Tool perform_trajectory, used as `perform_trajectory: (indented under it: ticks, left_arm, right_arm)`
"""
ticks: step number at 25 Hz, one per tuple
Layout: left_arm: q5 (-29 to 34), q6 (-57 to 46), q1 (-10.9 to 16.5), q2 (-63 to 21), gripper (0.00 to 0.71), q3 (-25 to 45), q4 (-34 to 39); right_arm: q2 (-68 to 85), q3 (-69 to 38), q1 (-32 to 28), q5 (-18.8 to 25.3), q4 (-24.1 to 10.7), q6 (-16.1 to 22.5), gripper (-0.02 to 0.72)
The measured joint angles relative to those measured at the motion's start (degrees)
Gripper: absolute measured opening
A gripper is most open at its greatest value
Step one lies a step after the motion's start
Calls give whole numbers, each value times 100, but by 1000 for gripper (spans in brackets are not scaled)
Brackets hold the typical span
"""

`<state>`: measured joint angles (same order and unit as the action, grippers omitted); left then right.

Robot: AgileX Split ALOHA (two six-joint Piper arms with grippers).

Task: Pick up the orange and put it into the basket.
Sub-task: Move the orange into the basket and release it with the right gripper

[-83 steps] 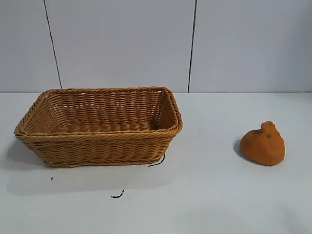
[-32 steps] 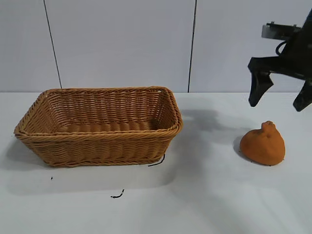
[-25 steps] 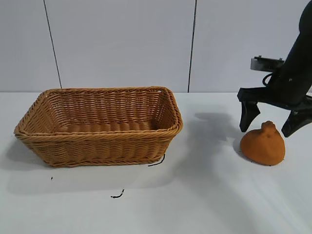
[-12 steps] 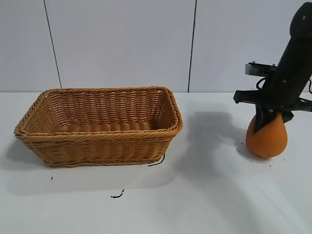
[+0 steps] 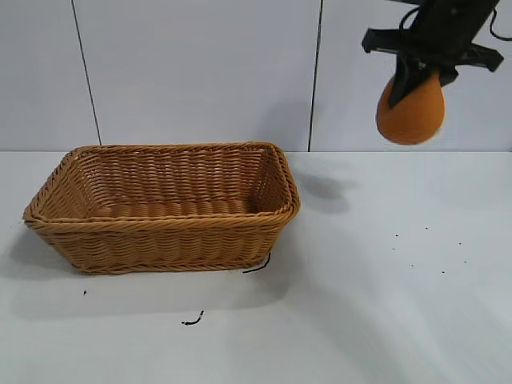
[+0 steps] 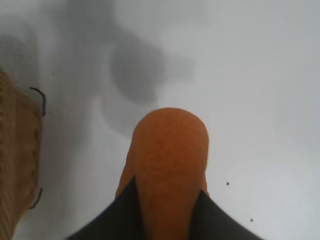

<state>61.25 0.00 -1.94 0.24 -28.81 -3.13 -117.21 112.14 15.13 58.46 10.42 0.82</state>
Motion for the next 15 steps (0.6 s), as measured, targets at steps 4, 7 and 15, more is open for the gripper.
perform_trajectory:
  ticks: [4, 7, 15]
  left_arm:
    - [0, 0, 0, 0, 639, 0, 0]
    - [0, 0, 0, 0, 639, 0, 0]
    - [1, 0, 0, 0, 639, 0, -5]
  right_arm:
    - [-12, 33, 679, -319, 0, 52, 88]
    - [-107, 33, 1162, -569, 0, 79, 88]
    - [-852, 37, 1917, -1212, -77, 77, 88]
